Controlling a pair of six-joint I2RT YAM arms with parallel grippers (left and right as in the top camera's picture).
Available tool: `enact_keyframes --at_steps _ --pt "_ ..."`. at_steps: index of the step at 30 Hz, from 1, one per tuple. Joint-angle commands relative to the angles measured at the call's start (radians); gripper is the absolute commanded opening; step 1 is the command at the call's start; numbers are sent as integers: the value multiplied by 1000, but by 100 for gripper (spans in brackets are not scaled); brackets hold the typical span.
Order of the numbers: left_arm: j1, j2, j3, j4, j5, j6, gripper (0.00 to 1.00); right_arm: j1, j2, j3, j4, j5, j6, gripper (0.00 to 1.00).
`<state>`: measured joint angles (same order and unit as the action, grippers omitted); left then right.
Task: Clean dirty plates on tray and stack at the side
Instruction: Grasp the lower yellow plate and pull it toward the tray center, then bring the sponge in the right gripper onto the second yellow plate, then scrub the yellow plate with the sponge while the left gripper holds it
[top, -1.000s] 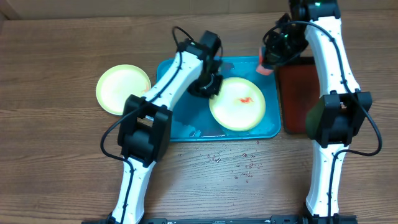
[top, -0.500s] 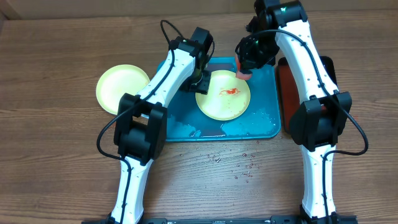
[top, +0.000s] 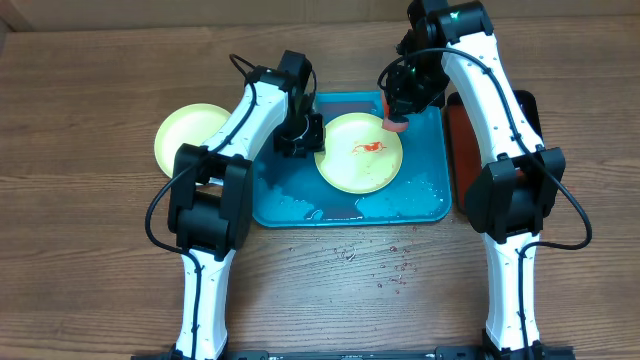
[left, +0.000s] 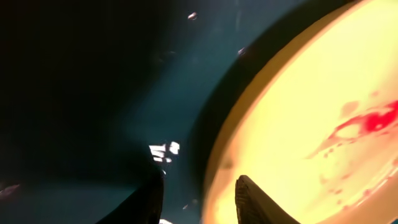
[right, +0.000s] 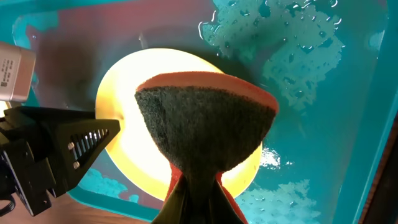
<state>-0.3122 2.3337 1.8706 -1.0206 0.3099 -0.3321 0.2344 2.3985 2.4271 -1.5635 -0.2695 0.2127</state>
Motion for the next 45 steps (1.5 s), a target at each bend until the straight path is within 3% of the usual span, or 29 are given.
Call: enact_keyframes --at_steps 1,4,7,13,23,35,45 --pt "0 8 -22 32 32 -13 36 8 -14 33 0 7 0 4" --pt "-1 8 -22 31 32 -12 31 13 -14 33 -12 8 0 4" --pt "-1 8 -23 28 32 -13 4 13 -14 33 -23 8 0 4" --pt "6 8 -23 31 51 -31 4 15 -14 7 -16 8 0 4" --pt "13 8 -23 3 84 -27 4 47 -14 -267 211 8 27 4" --pt "19 8 -23 -24 109 12 4 51 -14 -483 334 64 107 4" --pt "19 8 -23 -27 132 41 4 142 -14 -535 462 -123 105 4"
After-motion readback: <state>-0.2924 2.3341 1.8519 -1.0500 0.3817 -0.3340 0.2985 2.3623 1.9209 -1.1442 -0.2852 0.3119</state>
